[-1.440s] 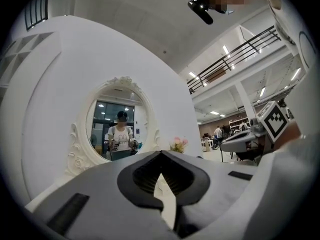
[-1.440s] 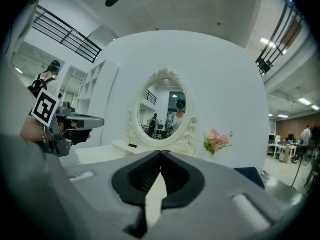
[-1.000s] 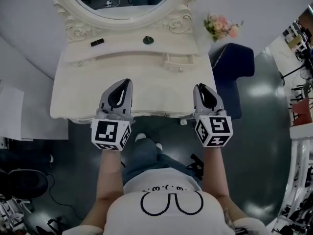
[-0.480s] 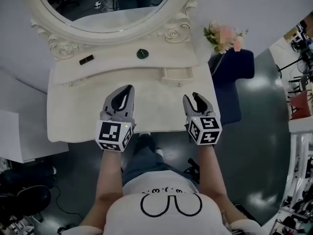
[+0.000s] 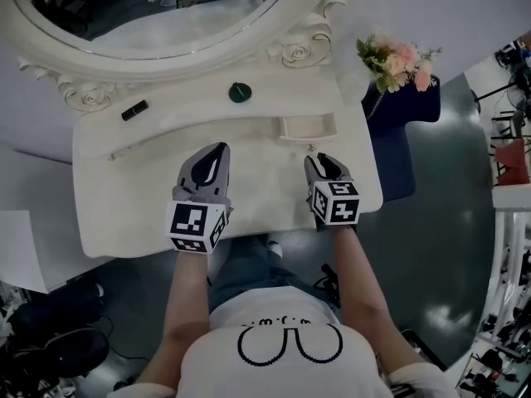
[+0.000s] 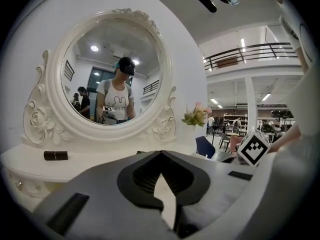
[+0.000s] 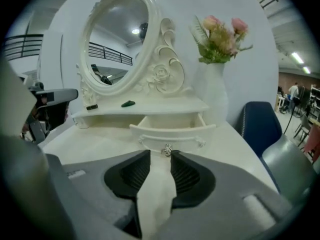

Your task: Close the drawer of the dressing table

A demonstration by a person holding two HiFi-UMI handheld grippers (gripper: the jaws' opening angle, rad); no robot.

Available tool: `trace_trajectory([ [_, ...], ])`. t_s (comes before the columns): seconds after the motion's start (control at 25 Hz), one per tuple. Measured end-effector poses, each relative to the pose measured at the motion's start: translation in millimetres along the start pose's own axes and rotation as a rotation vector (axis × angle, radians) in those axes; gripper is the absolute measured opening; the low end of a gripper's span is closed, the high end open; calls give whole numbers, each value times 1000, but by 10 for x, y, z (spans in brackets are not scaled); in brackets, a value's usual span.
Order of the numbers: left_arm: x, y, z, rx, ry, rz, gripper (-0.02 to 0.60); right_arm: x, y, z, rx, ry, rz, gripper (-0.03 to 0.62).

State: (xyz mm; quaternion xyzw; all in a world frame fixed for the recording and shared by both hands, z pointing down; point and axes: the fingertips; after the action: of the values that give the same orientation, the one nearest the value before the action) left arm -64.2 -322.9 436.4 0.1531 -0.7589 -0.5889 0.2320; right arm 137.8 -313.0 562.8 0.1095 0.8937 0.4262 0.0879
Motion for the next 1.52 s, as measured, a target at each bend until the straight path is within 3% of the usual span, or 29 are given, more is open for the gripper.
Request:
trace_trajectory([
  [0.2,54,44,-147,14,11,3,-2,-93,72,-213,52,44,-10,126],
  [0.28,85,61,-180,19,10,6,-2,-121,86,-237,60,58,-9,94],
  [1.52,402,42,-429,44,-7,4,-2,-259,-203,-634,55,46,-28,75],
])
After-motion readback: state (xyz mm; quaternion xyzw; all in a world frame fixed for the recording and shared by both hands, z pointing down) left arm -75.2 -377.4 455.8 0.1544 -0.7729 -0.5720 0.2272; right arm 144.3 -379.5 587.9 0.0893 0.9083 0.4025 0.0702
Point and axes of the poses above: the fingertips, and each gripper's own axes: z backward along the fingers, x to its left, y out of its underside, and after that the axes turned 3 degrees about z, right-handed
